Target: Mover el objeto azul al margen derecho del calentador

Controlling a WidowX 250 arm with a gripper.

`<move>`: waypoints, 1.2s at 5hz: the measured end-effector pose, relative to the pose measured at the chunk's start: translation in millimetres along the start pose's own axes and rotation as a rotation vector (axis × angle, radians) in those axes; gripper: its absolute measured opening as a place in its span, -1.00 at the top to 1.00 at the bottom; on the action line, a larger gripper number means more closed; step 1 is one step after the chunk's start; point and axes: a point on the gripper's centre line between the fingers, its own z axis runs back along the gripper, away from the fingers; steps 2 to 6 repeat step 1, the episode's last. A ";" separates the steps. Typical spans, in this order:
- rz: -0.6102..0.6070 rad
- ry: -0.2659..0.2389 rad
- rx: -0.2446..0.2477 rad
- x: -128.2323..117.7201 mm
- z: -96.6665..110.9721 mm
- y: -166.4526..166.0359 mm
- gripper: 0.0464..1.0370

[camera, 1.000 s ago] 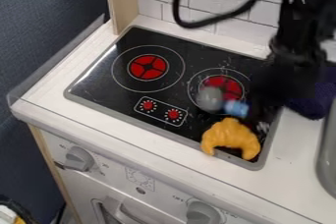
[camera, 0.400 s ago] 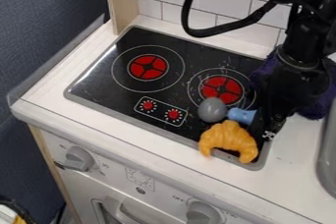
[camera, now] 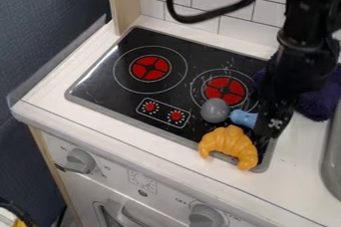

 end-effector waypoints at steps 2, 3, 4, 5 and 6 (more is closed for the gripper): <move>0.014 -0.029 0.034 0.6 28.8 0.6 -0.93; 0.014 -0.029 0.034 0.6 28.8 0.6 -0.93; 0.014 -0.029 0.034 0.6 28.8 0.6 -0.93; 0.014 -0.029 0.034 0.6 28.8 0.6 -0.93; 0.014 -0.029 0.034 0.6 28.8 0.6 -0.93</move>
